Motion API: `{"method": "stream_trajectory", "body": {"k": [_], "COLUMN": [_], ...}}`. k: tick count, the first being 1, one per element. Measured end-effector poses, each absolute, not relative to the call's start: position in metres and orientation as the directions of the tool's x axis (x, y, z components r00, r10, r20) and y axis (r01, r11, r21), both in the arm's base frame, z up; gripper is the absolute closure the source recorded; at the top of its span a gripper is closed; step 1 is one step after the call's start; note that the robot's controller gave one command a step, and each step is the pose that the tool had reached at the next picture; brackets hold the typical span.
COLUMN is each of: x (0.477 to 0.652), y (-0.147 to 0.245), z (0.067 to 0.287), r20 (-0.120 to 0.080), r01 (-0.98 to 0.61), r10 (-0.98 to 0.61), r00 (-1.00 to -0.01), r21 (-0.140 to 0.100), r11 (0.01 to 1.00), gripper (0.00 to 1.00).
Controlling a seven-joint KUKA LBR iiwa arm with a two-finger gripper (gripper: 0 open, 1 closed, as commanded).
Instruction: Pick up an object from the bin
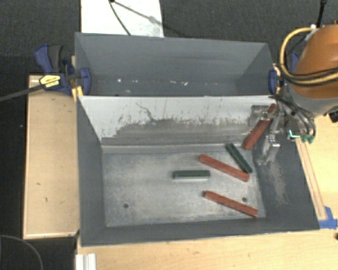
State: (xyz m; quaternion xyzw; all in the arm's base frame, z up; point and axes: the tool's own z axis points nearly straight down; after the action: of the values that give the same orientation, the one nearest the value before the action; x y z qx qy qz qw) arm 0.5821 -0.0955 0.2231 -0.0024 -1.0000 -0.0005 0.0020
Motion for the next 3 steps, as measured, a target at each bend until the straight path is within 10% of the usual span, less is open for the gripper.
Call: {"method": "stream_trajectory", "body": {"k": [1,2,3], "x": [0.553,0.584,0.584], "y": [-0.091,-0.089,-0.089], "z": [0.083,0.070,0.071], "r20": [0.006,-0.005,-0.005], "r01": [-0.109,-0.183,-0.186], "r10": [-0.109,-0.183,-0.186], "r00": [-0.994,-0.983,-0.983], "r21": [0.002,-0.001,-0.001], "r11": [0.994,0.983,0.983], "gripper": [0.00,0.00,1.00]}}
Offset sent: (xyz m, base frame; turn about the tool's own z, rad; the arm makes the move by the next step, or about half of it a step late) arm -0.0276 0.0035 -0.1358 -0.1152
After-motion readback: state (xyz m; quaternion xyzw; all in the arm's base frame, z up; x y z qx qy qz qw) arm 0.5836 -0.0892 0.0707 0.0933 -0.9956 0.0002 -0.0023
